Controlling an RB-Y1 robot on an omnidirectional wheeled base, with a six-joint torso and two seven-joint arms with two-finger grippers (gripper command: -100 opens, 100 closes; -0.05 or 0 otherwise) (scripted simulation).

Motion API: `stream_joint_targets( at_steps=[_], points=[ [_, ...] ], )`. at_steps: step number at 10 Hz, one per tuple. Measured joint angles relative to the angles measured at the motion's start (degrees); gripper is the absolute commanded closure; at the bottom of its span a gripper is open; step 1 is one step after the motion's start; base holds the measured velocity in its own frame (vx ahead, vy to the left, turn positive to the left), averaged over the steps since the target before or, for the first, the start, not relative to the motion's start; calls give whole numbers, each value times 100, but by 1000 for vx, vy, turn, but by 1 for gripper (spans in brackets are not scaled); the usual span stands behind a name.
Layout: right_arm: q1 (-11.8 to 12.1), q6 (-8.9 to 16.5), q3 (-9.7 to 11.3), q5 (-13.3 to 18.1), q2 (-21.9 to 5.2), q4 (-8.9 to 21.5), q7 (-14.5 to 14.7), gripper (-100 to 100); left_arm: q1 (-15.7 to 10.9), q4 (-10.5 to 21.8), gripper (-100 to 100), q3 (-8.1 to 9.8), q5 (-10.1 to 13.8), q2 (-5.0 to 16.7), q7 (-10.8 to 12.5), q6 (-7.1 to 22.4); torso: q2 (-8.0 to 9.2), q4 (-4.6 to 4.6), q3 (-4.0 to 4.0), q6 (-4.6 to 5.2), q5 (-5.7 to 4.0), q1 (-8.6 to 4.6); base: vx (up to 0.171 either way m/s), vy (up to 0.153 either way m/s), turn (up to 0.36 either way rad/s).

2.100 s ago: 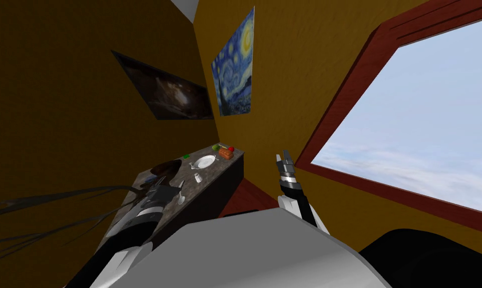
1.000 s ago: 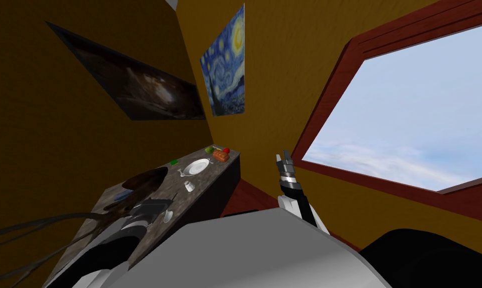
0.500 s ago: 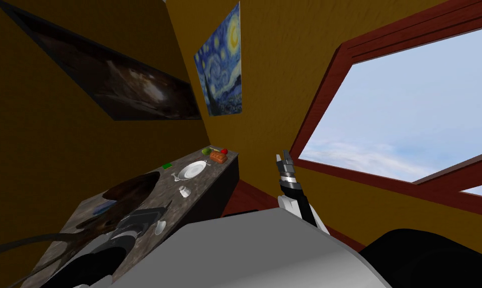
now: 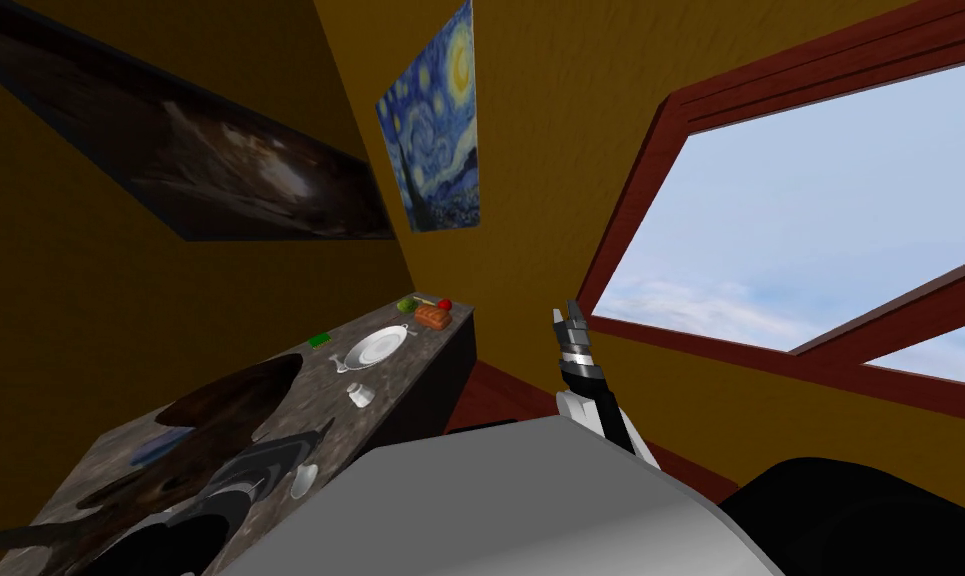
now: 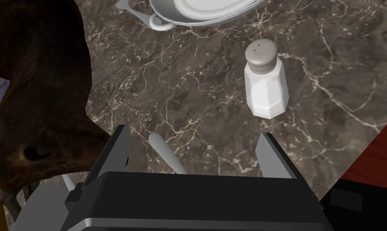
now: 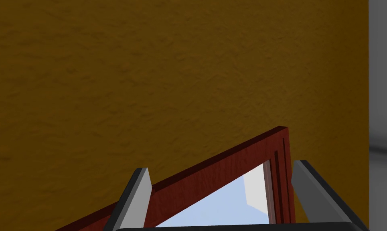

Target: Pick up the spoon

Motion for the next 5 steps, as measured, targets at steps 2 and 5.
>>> stream_joint_targets(
  at_steps=[2,5],
  points=[
    [0,0,0,0,0,0,0,0,131,-78,-100,116,102,-37,293,339,-1,0,-1,-1,0,0,26,22,-74],
    [0,0,0,0,0,0,0,0,328,-151,-100,310,288,-95,736,815,-2,0,-1,0,-1,-1,25,22,-78]
  ],
)
